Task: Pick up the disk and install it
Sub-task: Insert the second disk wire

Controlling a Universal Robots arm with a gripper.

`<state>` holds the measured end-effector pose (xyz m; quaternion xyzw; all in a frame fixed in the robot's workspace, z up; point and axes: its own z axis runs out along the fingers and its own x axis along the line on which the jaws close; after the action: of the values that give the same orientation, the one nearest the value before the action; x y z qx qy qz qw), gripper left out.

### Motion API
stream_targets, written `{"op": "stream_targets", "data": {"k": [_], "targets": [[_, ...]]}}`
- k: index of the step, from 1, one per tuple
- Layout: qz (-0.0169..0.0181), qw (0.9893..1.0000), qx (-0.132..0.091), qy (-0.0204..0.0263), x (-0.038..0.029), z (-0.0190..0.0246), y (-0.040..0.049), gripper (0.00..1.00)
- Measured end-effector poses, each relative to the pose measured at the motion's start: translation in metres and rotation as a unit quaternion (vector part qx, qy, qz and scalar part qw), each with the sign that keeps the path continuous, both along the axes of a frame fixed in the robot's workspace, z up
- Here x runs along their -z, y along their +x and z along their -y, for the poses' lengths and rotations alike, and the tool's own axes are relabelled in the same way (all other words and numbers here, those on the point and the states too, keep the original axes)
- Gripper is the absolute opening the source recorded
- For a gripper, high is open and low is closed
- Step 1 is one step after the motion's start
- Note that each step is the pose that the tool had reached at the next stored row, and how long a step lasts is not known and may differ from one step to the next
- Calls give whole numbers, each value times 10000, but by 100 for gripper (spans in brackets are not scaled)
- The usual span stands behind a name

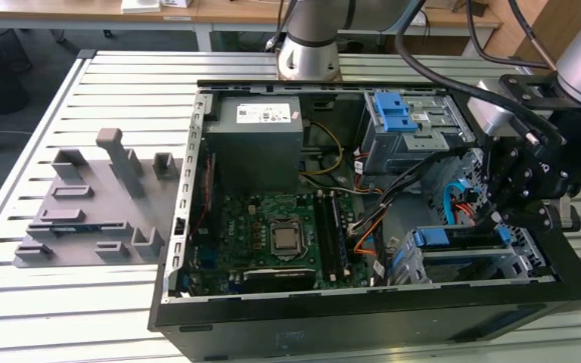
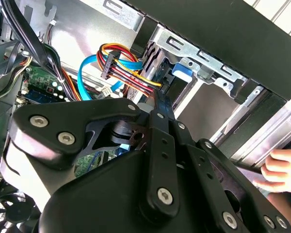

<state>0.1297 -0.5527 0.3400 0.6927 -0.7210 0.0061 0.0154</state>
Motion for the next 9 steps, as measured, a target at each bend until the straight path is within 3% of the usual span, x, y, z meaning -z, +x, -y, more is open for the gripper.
{"op": "stream_targets", "data": {"k": [9], "targets": [[0,10000,0,0,-5,0,0,11]]}}
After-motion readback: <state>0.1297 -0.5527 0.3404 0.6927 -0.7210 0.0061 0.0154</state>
